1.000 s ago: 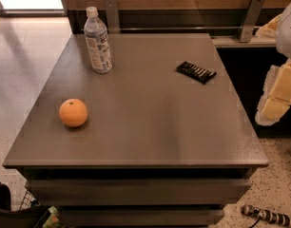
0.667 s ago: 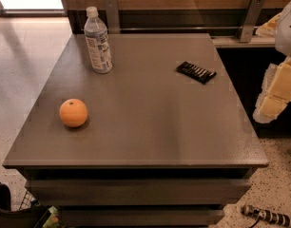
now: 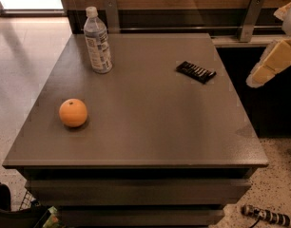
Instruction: Move rxbar chocolate near orange
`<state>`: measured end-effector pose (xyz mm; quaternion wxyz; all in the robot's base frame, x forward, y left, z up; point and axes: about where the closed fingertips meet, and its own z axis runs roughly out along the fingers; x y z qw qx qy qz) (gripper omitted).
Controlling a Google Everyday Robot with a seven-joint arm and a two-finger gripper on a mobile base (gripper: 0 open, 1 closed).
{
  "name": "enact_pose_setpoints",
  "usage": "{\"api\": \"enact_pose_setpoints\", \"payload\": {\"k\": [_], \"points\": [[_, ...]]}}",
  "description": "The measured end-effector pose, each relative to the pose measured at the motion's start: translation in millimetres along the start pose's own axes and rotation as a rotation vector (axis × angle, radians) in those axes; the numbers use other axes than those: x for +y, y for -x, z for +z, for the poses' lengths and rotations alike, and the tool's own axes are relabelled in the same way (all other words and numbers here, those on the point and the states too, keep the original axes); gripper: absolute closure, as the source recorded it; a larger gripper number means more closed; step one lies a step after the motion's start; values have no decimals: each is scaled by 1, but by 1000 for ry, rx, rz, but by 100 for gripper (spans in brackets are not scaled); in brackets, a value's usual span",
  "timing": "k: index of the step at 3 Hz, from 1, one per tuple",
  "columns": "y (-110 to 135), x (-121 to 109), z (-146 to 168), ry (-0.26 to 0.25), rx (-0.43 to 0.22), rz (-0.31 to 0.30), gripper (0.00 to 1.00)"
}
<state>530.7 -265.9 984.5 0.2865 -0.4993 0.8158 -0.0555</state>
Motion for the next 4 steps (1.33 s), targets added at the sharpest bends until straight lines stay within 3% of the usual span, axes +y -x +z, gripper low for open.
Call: {"api": "enact_pose_setpoints", "payload": {"k": [1,2,3,4], "points": [[-4,-31,32,-28,-114,104,0],[9,-44,76,4,-307,217,0],[32,-46,120,47,-516,301,0],[48,-43,142,76,-621,331,0]]}}
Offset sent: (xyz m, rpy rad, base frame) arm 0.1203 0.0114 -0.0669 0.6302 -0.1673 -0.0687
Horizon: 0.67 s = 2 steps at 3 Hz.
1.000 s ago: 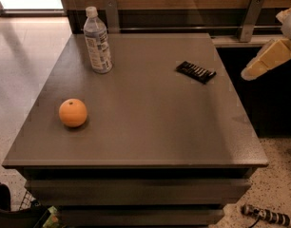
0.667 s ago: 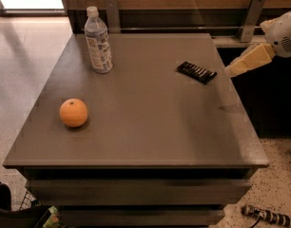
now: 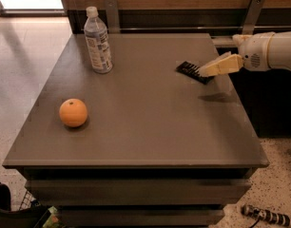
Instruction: Move rxbar chocolate near orange
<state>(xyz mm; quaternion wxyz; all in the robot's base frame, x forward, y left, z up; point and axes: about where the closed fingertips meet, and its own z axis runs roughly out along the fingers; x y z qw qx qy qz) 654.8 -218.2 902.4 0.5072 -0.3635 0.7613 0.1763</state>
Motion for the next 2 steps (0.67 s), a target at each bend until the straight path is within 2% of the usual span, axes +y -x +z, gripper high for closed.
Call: {"api": "enact_pose_setpoints", "payload": {"k": [1,2], "points": [[0,0,0,0,0,0,0],[-7,1,14,29,-19,16,0]]}}
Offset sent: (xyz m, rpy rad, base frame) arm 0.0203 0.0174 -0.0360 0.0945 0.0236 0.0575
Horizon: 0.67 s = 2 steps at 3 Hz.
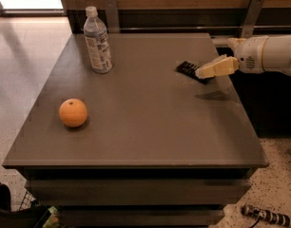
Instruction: Move rxbar chocolate near orange
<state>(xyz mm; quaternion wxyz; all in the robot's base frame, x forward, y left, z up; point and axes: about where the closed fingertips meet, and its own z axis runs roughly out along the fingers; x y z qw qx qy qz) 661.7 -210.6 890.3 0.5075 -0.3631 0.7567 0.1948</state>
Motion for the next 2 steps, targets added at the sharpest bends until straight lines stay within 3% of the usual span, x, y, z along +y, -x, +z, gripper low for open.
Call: {"api": "enact_pose_setpoints", "payload": {"k": [2], "points": [[-28,13,61,130,-73,21,0]]}}
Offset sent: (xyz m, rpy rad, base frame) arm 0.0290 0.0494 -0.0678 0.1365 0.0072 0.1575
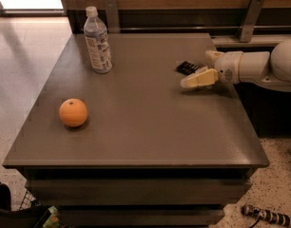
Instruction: Move rxbar chocolate near orange
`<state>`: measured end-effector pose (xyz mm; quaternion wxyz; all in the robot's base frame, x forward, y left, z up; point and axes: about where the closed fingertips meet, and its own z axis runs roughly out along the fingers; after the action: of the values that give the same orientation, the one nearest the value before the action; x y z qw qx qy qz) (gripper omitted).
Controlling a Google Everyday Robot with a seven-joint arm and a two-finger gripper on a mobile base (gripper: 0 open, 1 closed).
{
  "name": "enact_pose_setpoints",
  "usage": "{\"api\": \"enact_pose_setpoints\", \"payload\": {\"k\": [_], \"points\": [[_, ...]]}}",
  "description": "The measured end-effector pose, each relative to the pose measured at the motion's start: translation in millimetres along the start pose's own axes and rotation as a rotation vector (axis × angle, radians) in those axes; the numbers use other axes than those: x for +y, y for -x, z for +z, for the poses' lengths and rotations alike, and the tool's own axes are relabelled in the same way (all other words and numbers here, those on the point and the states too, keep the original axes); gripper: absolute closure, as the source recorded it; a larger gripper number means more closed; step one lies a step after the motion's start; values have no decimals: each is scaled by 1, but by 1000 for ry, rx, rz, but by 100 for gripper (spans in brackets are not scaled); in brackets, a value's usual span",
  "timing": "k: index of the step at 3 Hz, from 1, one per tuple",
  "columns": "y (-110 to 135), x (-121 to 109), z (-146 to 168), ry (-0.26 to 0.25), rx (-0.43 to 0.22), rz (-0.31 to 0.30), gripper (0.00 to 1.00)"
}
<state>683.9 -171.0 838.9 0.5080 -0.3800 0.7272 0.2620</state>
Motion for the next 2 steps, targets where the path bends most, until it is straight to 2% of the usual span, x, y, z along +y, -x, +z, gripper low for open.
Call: {"api": "enact_pose_setpoints", "payload": {"k": [1,2], "points": [[-16,1,13,19,-2,9,0],[-32,4,20,18,-13,40,0]]}}
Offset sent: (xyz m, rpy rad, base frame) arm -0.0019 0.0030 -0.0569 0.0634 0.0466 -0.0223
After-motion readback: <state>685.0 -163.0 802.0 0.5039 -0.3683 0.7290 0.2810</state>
